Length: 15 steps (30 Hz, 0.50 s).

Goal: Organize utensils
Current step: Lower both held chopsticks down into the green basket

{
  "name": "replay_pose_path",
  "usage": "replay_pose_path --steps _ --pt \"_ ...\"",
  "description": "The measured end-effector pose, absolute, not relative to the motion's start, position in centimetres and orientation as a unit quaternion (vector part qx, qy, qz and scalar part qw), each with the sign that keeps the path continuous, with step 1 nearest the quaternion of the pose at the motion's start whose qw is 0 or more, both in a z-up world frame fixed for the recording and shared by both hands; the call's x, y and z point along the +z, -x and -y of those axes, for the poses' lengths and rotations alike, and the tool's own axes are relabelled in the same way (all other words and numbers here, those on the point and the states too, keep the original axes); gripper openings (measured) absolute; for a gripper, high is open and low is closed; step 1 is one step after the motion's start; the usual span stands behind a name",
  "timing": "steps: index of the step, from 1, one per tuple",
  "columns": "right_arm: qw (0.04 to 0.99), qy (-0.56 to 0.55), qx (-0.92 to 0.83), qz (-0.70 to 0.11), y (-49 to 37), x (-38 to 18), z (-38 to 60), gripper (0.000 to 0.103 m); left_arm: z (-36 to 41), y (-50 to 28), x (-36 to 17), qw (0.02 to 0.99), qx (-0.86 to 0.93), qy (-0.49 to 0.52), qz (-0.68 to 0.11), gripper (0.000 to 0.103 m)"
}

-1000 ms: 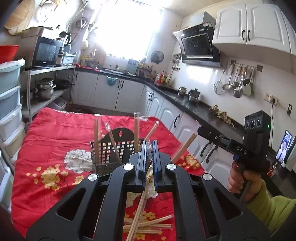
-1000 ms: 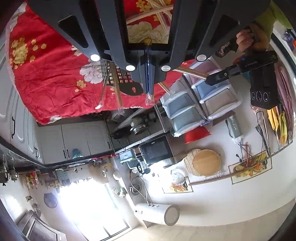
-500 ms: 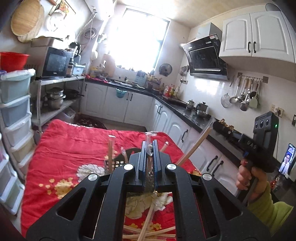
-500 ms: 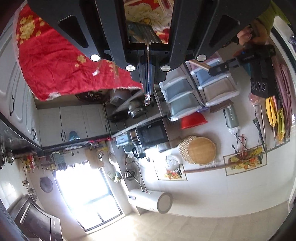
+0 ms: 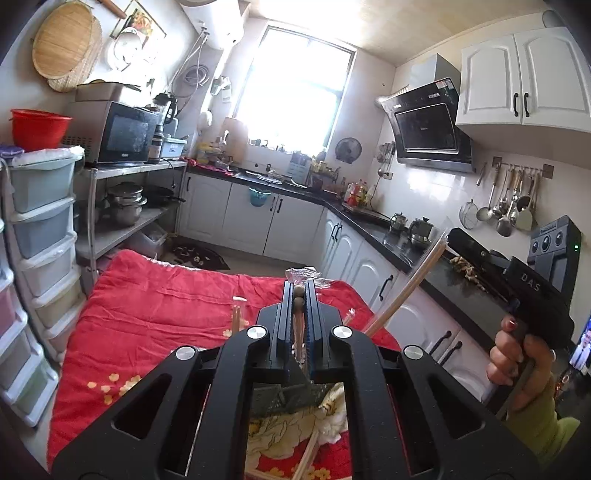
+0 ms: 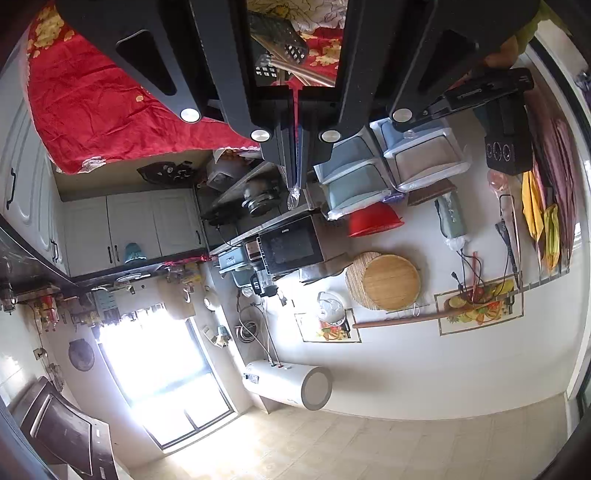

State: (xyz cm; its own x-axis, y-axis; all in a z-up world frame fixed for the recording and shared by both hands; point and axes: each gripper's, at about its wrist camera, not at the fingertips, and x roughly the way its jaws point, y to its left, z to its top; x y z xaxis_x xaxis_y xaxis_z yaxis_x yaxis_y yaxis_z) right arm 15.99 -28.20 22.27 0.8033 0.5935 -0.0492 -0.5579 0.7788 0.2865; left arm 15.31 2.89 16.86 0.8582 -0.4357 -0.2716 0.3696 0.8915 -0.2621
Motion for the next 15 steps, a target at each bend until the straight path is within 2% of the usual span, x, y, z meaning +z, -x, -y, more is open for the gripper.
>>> replay_pose_path --steps 15 --pt "0.945 -0.118 0.298 -0.065 -17.8 21.6 27.0 0.001 -0.9 -18.1 14.1 0.959 -0.19 0.091 -0.188 0.003"
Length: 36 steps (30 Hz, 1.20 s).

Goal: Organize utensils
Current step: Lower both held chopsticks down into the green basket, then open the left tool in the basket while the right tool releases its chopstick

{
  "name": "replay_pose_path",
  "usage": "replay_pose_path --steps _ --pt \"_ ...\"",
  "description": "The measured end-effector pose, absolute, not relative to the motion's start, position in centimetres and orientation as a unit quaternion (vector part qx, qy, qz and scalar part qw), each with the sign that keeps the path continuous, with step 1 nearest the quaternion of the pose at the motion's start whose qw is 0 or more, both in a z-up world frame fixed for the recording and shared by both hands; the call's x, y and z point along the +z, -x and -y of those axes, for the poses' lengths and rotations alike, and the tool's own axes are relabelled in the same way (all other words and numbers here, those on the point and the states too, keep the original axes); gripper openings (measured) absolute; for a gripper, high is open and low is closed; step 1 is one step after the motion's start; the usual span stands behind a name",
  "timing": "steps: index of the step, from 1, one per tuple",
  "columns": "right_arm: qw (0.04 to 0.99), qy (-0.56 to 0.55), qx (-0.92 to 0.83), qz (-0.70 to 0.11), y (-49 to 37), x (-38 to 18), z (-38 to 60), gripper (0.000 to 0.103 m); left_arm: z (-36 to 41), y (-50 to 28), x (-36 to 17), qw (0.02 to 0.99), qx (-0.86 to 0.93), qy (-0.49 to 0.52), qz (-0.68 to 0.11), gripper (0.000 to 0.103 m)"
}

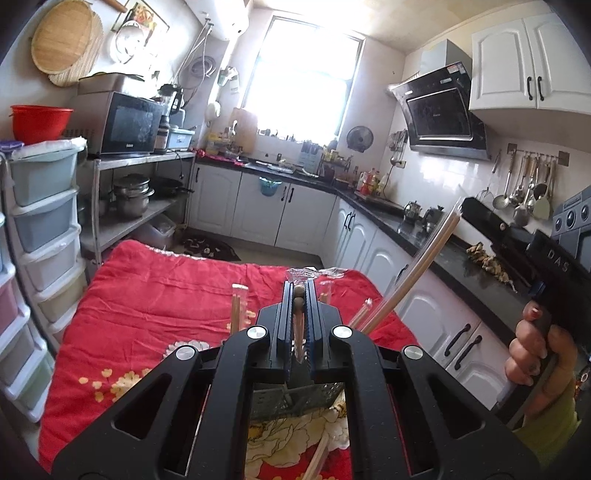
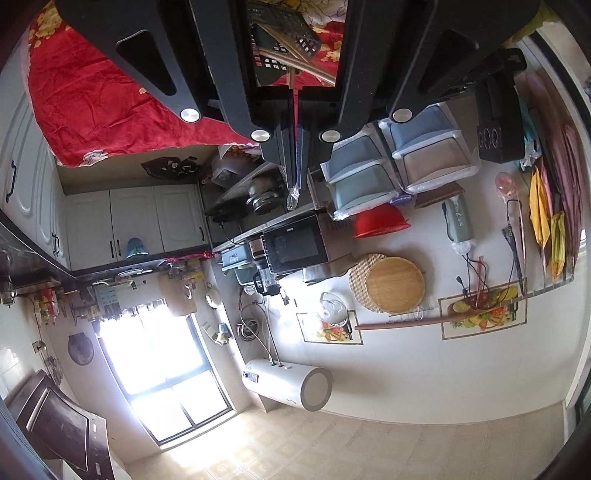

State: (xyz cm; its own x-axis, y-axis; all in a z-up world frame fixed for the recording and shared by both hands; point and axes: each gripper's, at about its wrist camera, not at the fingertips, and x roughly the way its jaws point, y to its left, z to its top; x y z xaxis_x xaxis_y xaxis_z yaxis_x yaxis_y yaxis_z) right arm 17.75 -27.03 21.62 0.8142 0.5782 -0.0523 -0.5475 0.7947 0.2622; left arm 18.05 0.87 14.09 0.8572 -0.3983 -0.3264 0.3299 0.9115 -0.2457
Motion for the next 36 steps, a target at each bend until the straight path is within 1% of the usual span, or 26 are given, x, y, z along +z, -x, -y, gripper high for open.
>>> replay_pose_path --steps 20,36 --pt "0.95 -0.114 0.273 -0.098 -20.3 17.7 26.7 0.001 0.4 -19.4 10.5 0.952 -0.194 0.088 -0.221 0.003" --pt "0.952 -0.115 0.25 -0.136 -20.7 14.8 27.0 0.001 0.7 -19.7 9.1 0.945 -0.204 0.093 -0.236 0.004"
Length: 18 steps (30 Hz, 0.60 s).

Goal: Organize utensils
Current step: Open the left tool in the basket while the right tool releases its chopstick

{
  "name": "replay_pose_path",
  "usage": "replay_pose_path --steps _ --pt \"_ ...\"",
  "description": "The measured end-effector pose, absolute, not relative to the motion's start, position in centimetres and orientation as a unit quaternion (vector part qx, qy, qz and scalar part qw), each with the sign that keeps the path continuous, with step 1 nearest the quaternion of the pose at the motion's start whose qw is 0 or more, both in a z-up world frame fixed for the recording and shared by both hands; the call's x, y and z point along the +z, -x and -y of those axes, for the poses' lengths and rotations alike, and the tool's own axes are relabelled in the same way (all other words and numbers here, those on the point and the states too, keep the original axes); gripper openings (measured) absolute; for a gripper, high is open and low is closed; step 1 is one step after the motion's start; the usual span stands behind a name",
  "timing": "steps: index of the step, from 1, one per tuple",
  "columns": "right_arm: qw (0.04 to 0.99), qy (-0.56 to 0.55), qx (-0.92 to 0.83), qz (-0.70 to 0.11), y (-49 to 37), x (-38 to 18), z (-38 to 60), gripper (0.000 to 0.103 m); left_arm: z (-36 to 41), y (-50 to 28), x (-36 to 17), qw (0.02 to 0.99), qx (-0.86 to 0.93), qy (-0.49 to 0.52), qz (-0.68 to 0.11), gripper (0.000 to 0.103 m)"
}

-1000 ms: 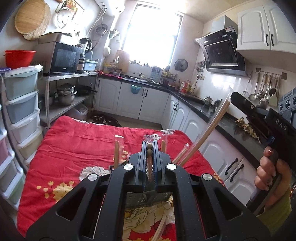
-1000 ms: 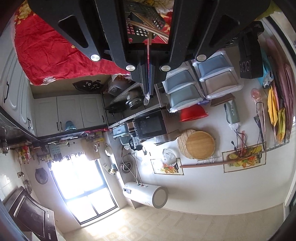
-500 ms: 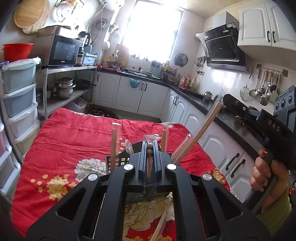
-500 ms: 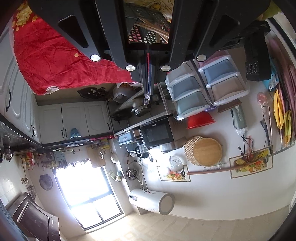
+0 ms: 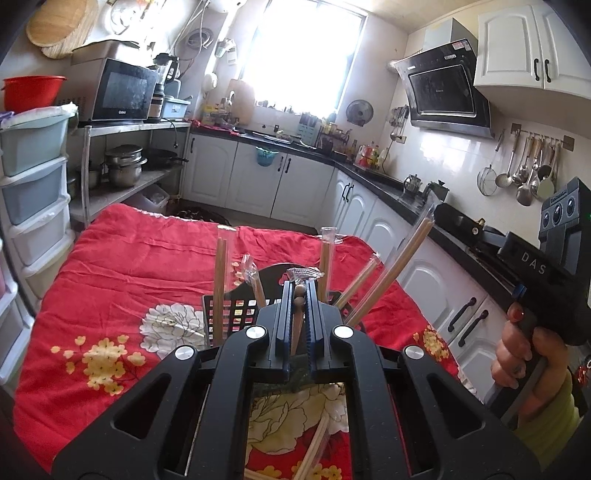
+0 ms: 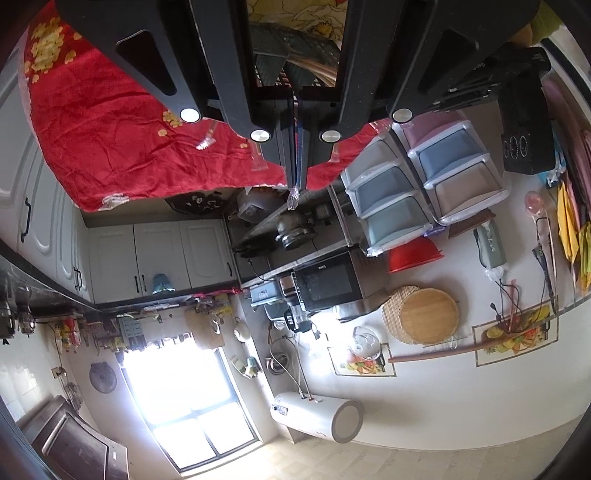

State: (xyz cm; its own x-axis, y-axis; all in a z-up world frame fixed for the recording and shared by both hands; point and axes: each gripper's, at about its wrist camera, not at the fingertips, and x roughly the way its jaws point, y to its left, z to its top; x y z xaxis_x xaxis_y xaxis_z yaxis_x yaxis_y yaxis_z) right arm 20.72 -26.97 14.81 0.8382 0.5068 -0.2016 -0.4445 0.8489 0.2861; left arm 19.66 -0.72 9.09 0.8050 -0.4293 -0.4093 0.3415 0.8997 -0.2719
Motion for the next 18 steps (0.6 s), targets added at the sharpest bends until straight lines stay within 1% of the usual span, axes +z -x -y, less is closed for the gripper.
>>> replay_pose_path --steps 8,9,10,11,13,17,18 --pt "0.952 -0.114 0.24 -0.154 -20.6 13.6 26.9 0.002 0.4 -19.8 8.5 0.942 -0.206 0.102 -0.244 0.004" --pt "0.951 -0.114 0.239 -0.156 -20.6 13.4 27.0 0.004 0.4 -19.7 8.4 0.942 -0.205 0.102 -0.244 0.004" --pt "0.951 -0.116 0.238 -0.159 -20.6 13.2 27.1 0.007 0.4 -19.7 8.4 0.943 -0.204 0.102 -0.244 0.005" --pt "0.951 -0.117 0.237 -0.162 -20.6 13.1 27.2 0.013 0.3 -19.6 8.3 0.943 -0.204 0.102 -0.243 0.006" --pt "0.95 -0.121 0.236 -0.164 -20.5 12.8 27.4 0.021 0.2 -19.4 8.3 0.943 -0.205 0.104 -0.242 0.016" --pt "0.951 -0.123 0.231 -0.167 -20.2 12.5 27.7 0.025 -0.1 -19.1 8.5 0.944 -0.205 0.106 -0.236 0.024" --pt "0.951 -0.123 0.231 -0.168 -20.2 12.4 27.7 0.026 -0.1 -18.9 8.6 0.945 -0.206 0.107 -0.233 0.03"
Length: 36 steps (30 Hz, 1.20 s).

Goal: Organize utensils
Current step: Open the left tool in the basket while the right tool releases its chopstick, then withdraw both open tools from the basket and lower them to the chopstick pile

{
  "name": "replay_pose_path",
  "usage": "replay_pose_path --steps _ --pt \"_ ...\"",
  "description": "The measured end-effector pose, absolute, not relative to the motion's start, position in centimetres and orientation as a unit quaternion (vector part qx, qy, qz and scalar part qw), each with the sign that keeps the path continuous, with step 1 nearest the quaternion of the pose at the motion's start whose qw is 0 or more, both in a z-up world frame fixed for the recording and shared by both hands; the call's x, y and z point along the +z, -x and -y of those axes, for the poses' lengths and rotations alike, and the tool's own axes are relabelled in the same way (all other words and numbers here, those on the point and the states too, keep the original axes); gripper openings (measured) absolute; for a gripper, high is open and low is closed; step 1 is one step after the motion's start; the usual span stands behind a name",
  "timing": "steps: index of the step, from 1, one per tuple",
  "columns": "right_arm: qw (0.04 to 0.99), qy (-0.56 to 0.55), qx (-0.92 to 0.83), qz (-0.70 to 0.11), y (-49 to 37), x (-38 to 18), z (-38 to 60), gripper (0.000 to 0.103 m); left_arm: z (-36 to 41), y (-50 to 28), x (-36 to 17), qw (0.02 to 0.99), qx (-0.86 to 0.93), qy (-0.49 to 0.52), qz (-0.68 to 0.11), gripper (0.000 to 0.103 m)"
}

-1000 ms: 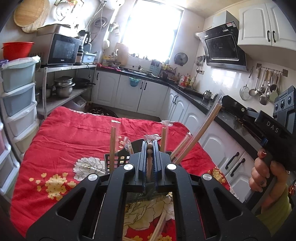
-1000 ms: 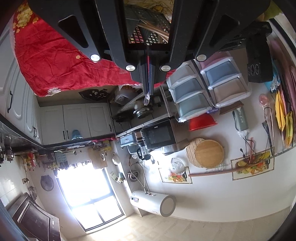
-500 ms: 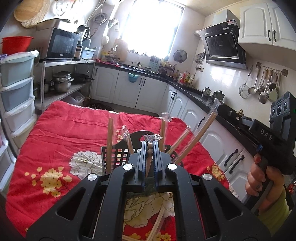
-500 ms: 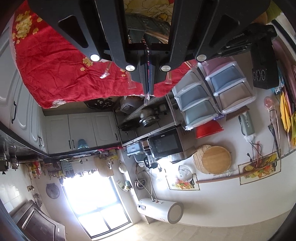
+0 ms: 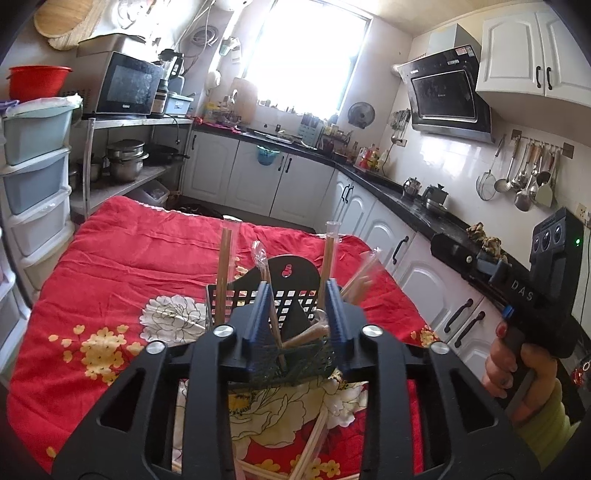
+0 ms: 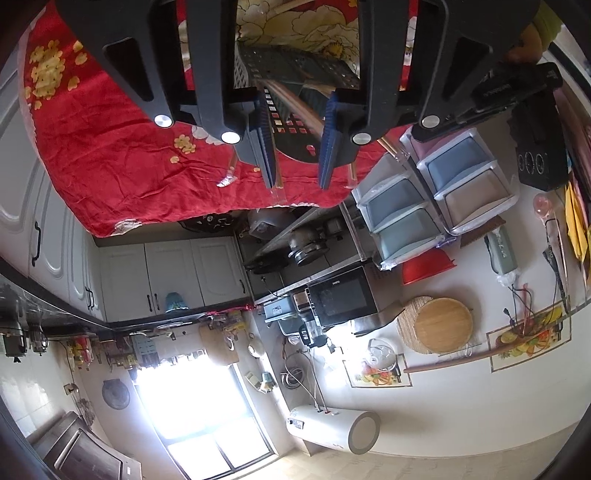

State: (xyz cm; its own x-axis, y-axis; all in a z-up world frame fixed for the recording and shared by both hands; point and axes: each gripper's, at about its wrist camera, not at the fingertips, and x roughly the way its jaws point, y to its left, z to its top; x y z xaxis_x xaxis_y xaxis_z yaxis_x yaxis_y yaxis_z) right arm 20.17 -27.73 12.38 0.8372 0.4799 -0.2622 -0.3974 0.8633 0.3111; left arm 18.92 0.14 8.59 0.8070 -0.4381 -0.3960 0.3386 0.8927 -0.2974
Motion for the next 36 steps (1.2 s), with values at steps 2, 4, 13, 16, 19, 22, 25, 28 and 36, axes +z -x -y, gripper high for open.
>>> replay_pose_path --steps 2,4,13,16,19,22,25,28,36 --pt "0.951 -0.122 0.228 -0.169 -19.9 12.3 27.8 0.031 -0.3 -18.7 8.7 0.945 -0.207 0.108 -0.228 0.035" --pt "0.952 -0.118 0.225 -0.169 -19.6 12.1 27.9 0.033 -0.5 -18.3 9.0 0.947 -0.206 0.109 -0.222 0.042" --pt "0.956 -0.104 0.219 -0.168 -18.2 11.8 27.9 0.042 -1.4 -16.8 9.6 0.952 -0.195 0.117 -0.204 0.076" --pt "0.957 -0.098 0.216 -0.166 -17.7 11.7 27.8 0.045 -1.7 -16.2 9.6 0.952 -0.194 0.121 -0.201 0.087" --pt "0.958 -0.094 0.215 -0.168 -17.3 11.5 27.7 0.047 -2.0 -15.7 9.5 0.955 -0.187 0.121 -0.198 0.092" --pt "0.958 -0.089 0.213 -0.172 -17.1 11.1 27.6 0.048 -2.3 -15.2 9.1 0.954 -0.184 0.123 -0.201 0.092" --pt "0.957 -0.087 0.212 -0.177 -16.8 10.6 27.5 0.05 -2.7 -14.9 8.7 0.954 -0.18 0.125 -0.205 0.092" --pt "0.956 -0.085 0.212 -0.183 -16.5 10.1 27.5 0.051 -3.1 -14.3 8.2 0.955 -0.172 0.129 -0.206 0.092" --pt "0.954 -0.083 0.214 -0.194 -15.8 8.9 27.2 0.054 -4.5 -13.4 6.7 0.951 -0.157 0.146 -0.221 0.092"
